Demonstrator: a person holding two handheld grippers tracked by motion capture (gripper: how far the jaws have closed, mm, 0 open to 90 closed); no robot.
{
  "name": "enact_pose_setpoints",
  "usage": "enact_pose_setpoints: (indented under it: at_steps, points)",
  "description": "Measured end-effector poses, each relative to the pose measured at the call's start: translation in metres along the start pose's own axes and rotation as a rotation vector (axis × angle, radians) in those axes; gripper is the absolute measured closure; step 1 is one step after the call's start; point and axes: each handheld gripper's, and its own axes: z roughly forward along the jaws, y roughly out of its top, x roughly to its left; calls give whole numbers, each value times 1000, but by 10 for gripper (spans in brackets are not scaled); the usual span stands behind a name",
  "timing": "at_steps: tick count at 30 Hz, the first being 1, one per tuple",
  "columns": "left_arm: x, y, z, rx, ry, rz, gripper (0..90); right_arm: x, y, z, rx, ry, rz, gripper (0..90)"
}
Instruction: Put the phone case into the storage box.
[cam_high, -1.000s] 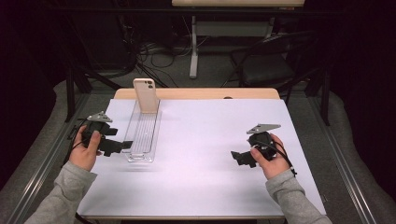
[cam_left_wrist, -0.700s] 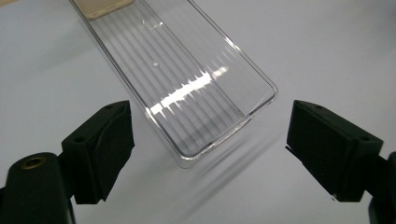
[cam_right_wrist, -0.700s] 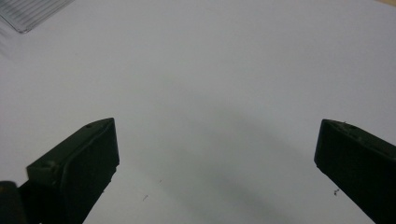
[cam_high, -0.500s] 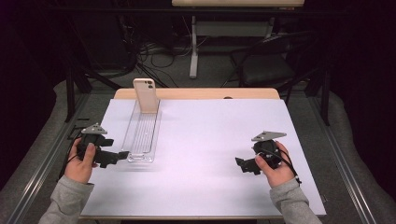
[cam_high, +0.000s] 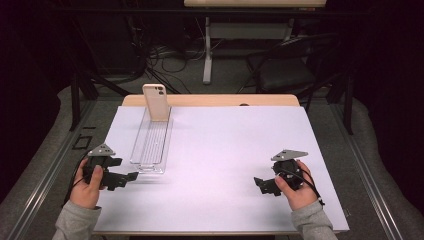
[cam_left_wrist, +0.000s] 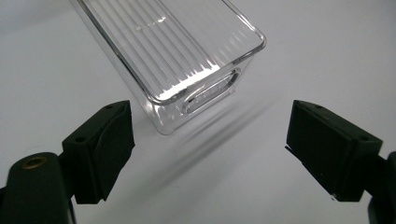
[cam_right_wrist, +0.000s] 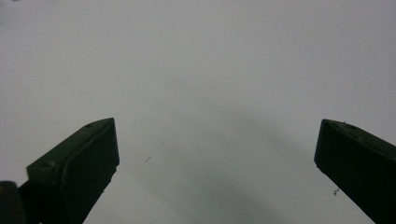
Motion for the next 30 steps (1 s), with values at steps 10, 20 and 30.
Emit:
enact_pose_setpoints:
  at_steps: [10,20,30]
  points:
    - [-4,-9,2,-44,-29,2,151,3,-11,2,-6,10,4,0]
    - [-8,-16,1,-57,-35,21,151,8,-18,7,-5,12,5,0]
    - [-9,-20,3,-64,-38,19,150,13,-23,10,-7,7,-1,3]
